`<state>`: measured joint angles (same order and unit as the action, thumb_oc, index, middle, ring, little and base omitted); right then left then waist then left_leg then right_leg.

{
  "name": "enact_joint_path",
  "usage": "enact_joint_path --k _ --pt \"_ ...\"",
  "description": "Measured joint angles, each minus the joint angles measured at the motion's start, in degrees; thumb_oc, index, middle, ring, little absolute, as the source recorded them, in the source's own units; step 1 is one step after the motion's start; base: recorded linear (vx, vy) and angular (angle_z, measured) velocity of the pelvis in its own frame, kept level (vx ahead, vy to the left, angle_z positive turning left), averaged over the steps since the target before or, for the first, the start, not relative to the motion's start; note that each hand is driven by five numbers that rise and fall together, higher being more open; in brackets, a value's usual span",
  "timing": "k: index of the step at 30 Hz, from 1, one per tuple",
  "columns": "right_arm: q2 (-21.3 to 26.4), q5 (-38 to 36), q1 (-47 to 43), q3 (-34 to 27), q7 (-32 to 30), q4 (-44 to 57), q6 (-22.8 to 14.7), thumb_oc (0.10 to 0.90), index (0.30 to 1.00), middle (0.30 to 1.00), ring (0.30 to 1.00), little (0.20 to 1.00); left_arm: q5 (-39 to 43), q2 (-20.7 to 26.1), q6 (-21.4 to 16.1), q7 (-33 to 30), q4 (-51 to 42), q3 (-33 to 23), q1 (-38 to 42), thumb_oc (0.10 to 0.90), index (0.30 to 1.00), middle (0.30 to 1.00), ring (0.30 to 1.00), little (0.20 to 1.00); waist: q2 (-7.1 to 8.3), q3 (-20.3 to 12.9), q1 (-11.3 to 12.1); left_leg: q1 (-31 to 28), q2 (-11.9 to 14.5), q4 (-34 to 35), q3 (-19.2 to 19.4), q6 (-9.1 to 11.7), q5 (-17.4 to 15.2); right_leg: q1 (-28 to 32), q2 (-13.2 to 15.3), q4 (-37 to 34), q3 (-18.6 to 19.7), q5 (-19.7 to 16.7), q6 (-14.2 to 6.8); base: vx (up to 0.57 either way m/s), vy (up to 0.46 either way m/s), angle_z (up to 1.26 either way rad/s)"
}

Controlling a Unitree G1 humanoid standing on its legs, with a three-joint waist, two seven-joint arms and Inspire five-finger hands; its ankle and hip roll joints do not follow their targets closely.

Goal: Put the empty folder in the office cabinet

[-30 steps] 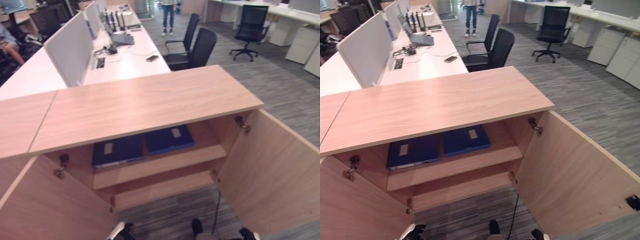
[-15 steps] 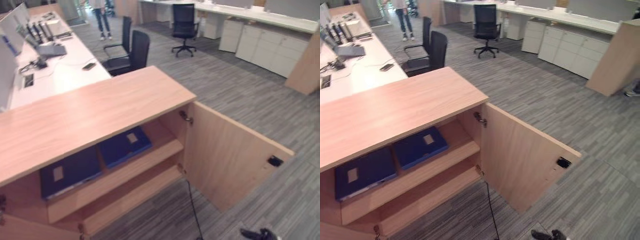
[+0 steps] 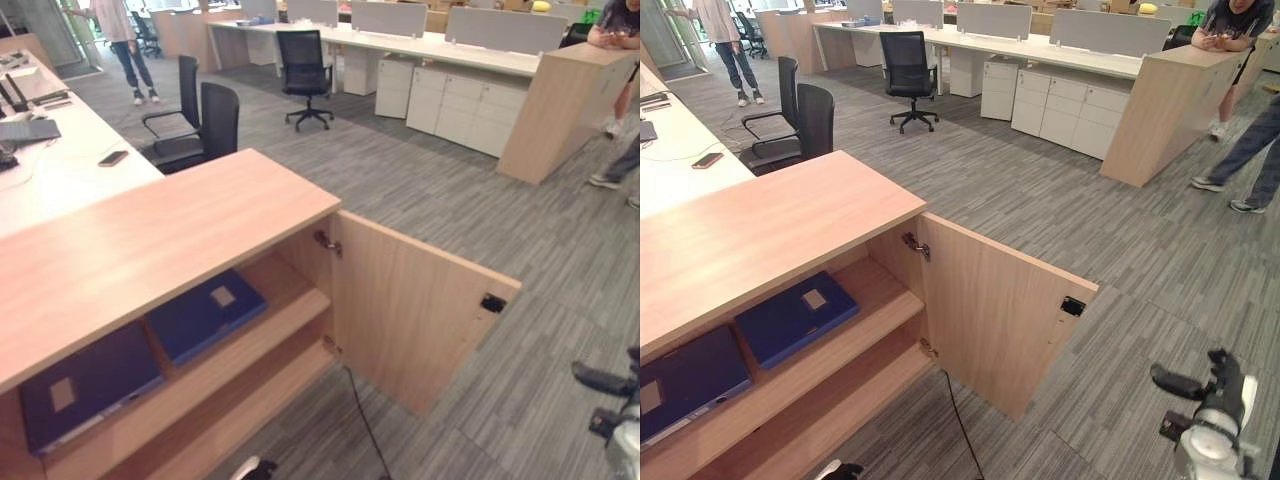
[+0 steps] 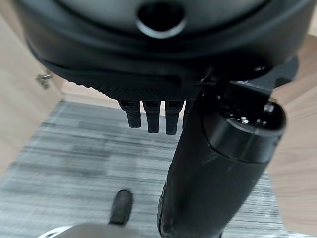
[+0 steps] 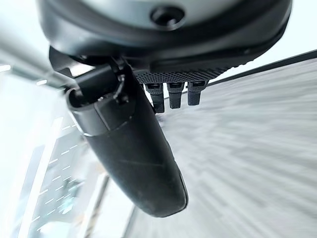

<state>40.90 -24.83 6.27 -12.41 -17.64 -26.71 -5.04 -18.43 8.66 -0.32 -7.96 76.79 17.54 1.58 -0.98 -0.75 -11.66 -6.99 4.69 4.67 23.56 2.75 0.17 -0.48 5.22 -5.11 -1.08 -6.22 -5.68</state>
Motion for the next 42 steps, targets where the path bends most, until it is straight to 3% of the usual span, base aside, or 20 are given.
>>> enact_joint_path --k 4,6,9,17,26,28,31,33,35,38,39,42 --pt "3.3 -1.0 -0.5 1.3 7.3 8.0 -1.3 0.8 0.9 0.9 0.9 0.9 0.0 0.4 0.2 1.1 1.3 -2.9 -1.1 0.8 0.9 0.9 0.9 0.9 -2.0 0.1 1.4 0.0 0.1 0.2 -0.4 -0.5 -0.4 0.5 0.0 -0.3 -0.5 0.0 0.0 -0.01 -0.009 0.05" --pt "4.7 -2.6 -0.8 3.1 10.0 9.6 -1.3 0.8 0.9 0.9 0.9 0.9 0.0 0.6 0.1 1.2 1.3 -3.5 -1.0 0.8 0.9 0.9 0.9 0.9 -2.28 0.1 2.0 0.1 0.1 0.2 -0.8 -0.4 -0.2 0.2 0.1 -0.3 -0.9 0.0 0.0 -0.01 -0.001 0.1" --pt "5.9 -4.7 -2.5 4.9 12.8 10.2 -1.1 0.8 0.9 0.9 0.9 0.9 0.1 1.2 0.0 1.3 1.3 -4.4 -2.2 0.8 0.9 0.9 0.9 0.9 -2.2 0.1 2.6 0.5 0.1 0.2 -1.2 -0.4 0.1 0.2 0.1 -0.3 -1.1 -0.1 0.0 -0.01 0.0 0.05" --pt "7.9 -20.5 -8.7 13.5 21.5 12.9 -0.9 0.8 0.9 0.9 0.9 0.9 0.3 2.0 -0.2 2.4 1.2 -5.6 -2.9 0.8 0.9 0.9 0.9 0.9 -1.86 0.2 3.2 0.9 0.1 0.2 -1.5 0.1 0.8 -0.2 0.1 -0.3 -1.3 -0.3 -0.2 -0.01 -0.005 0.02" --pt "11.6 -28.6 -6.1 23.5 28.1 24.3 1.8 0.8 0.9 0.9 0.9 0.9 0.0 2.4 -0.2 3.6 2.1 -6.0 -3.9 0.8 0.9 0.9 0.9 0.9 -1.51 0.1 -0.7 0.8 1.1 0.3 -0.3 0.0 0.7 -0.6 -0.5 -0.3 -0.8 -0.8 0.0 0.0 -0.004 -0.12" --pt "10.2 -29.4 -5.4 27.4 30.4 28.7 2.4 0.8 0.9 0.9 0.9 0.9 0.0 2.6 -0.1 3.6 1.9 -6.4 -4.4 0.8 0.9 0.9 0.9 0.9 -1.15 0.0 -0.9 0.7 1.3 0.3 -0.4 0.3 0.5 -1.2 -0.9 -0.3 -0.9 -1.2 0.2 0.0 0.0 -0.44" --pt "3.7 -30.8 -4.8 34.7 32.5 32.7 3.3 0.8 0.9 0.9 0.9 0.9 0.0 2.0 -0.8 1.7 0.4 -5.3 -5.6 0.8 0.9 0.9 0.9 0.9 -0.7 -0.4 -0.3 0.9 1.5 0.3 -3.3 0.6 0.4 -1.8 -1.3 -0.3 -1.0 -1.8 0.4 -0.01 0.007 -0.31" --pt "-10.5 -36.4 -3.5 40.0 32.5 29.9 3.4 0.8 0.9 0.9 0.9 0.9 0.0 2.1 -1.1 0.6 -0.1 -5.0 -5.6 0.8 0.9 0.9 0.9 0.9 -0.78 -0.8 2.1 2.1 1.7 0.3 -5.7 0.6 0.4 -2.8 -2.1 0.2 -1.4 -1.8 0.4 -0.02 0.017 -0.11" --pt "-14.9 -39.9 -3.9 45.1 32.3 27.7 3.3 0.8 0.9 0.9 0.9 0.9 0.0 2.3 -1.0 0.2 -1.0 -4.8 -4.6 0.8 0.9 0.9 0.9 0.9 -0.64 -0.9 4.0 3.3 2.0 0.3 -7.1 0.6 0.4 -3.3 -2.3 0.1 -2.3 -1.8 0.4 -0.01 0.013 0.42" --pt "-15.9 -40.6 -8.7 54.7 32.6 28.7 5.2 0.8 0.9 0.9 0.9 0.9 0.2 2.4 -1.0 -1.6 -1.7 -3.6 -4.7 0.8 0.9 0.9 0.9 0.9 -0.45 -1.5 8.2 4.3 2.1 0.3 -8.5 0.7 0.5 -3.1 -2.1 -0.3 -4.9 -1.7 0.6 0.0 0.015 0.63" --pt "-18.5 -40.6 -12.3 58.0 33.4 29.1 5.4 0.8 0.9 0.9 0.9 0.9 0.1 2.4 -1.0 -2.8 -2.0 -2.9 -5.1 0.8 0.9 0.9 0.9 0.9 0.21 -2.0 10.4 4.8 2.3 0.3 -9.2 0.7 0.7 -2.9 -2.0 -0.3 -6.0 -1.6 0.7 0.0 0.006 0.63" --pt "-25.8 -41.4 -16.1 59.2 34.1 29.1 5.1 0.8 0.9 0.9 0.9 0.9 0.1 2.9 -1.0 -4.3 -2.8 -1.6 -7.5 0.8 0.9 0.9 0.9 0.9 0.45 -2.3 12.8 5.3 2.4 0.3 -10.0 0.8 1.1 -1.7 -1.7 -0.2 -7.2 -1.4 1.0 0.0 0.013 0.52"
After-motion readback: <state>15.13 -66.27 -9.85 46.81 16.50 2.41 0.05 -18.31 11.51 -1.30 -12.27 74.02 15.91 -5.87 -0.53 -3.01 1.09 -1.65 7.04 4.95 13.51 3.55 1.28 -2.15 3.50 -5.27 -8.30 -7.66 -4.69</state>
